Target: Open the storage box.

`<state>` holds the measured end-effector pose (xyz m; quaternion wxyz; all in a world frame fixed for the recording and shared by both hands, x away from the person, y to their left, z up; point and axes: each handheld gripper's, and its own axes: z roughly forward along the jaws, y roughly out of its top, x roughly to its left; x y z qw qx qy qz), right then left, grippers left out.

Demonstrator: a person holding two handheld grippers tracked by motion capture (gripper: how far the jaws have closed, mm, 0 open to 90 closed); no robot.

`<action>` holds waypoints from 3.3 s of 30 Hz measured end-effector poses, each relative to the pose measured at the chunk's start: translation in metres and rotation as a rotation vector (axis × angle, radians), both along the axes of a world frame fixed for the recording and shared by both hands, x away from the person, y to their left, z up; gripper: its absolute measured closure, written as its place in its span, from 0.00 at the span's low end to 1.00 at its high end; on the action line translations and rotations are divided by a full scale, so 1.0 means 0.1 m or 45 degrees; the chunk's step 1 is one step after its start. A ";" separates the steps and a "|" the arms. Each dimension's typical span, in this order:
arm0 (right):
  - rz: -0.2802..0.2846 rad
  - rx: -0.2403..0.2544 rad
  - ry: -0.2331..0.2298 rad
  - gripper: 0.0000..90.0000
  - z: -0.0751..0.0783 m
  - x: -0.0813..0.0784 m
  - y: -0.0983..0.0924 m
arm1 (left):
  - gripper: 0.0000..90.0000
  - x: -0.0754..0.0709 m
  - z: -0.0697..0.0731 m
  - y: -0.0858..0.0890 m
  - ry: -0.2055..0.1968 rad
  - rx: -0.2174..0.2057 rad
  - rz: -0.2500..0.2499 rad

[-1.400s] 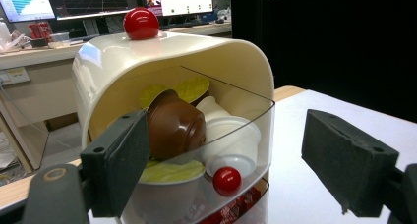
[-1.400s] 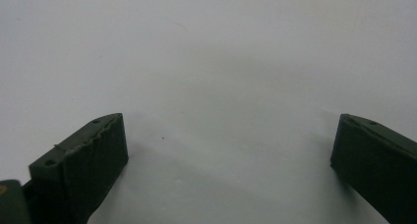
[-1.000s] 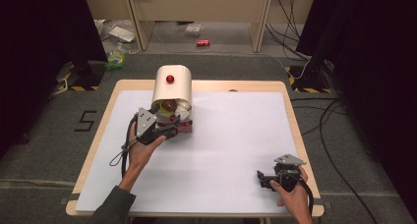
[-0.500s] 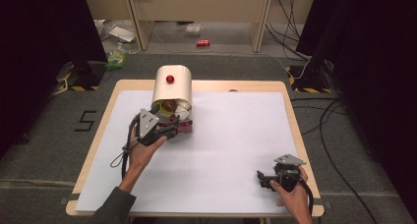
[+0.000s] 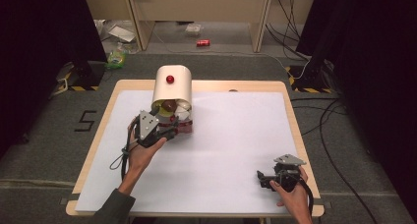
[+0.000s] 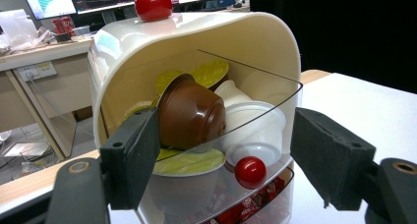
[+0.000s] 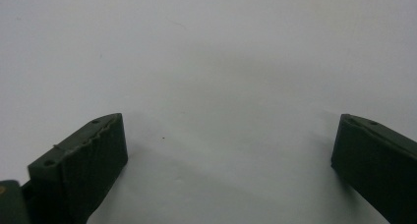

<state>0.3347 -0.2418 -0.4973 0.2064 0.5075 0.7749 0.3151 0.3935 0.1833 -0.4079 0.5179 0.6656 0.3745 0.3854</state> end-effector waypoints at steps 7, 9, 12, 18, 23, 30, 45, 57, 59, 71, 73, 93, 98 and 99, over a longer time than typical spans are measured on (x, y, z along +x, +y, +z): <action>0.001 -0.001 0.000 0.01 0.00 0.00 0.00 | 0.30 -0.05 0.02 0.00 0.019 -0.004 -0.001; 0.001 -0.001 0.000 0.01 0.00 0.00 0.00 | 0.30 -0.06 0.02 0.00 0.022 -0.005 -0.005; 0.000 0.000 0.000 0.01 0.00 0.00 0.00 | 0.30 -0.08 0.01 0.00 0.019 -0.009 -0.006; 0.001 -0.001 0.000 0.01 0.00 0.00 0.00 | 0.30 -0.15 0.00 0.01 0.020 -0.006 -0.018; -0.001 -0.001 0.000 0.01 0.00 0.00 0.00 | 0.31 -0.18 0.02 0.02 0.037 -0.017 -0.028; 0.000 -0.002 0.000 0.01 0.00 0.00 0.00 | 0.31 -0.24 0.03 0.03 0.063 -0.007 -0.044; 0.000 -0.002 0.000 0.01 0.00 0.00 0.00 | 0.31 -0.36 0.04 0.03 0.094 0.001 -0.055; 0.000 -0.002 0.000 0.01 0.00 0.00 0.00 | 0.31 -0.45 0.05 0.04 0.091 0.023 -0.056; 0.000 -0.002 -0.001 0.01 0.00 0.00 0.00 | 0.31 -0.45 0.05 0.03 0.092 0.027 -0.055; 0.000 -0.002 0.000 0.01 0.00 0.00 0.00 | 0.31 -0.50 0.05 0.03 0.099 0.033 -0.062; 0.000 -0.002 0.000 0.01 0.00 0.00 0.00 | 0.31 -0.51 0.06 0.03 0.105 0.038 -0.063; 0.000 -0.002 0.000 0.01 0.00 0.00 0.00 | 0.30 -0.44 0.08 0.00 0.149 0.032 -0.079; 0.001 -0.002 -0.001 0.01 0.00 0.00 0.00 | 0.29 -0.46 0.08 -0.01 0.151 0.039 -0.076; 0.000 -0.002 -0.001 0.01 0.00 0.00 0.00 | 0.29 -0.47 0.08 -0.01 0.155 0.039 -0.078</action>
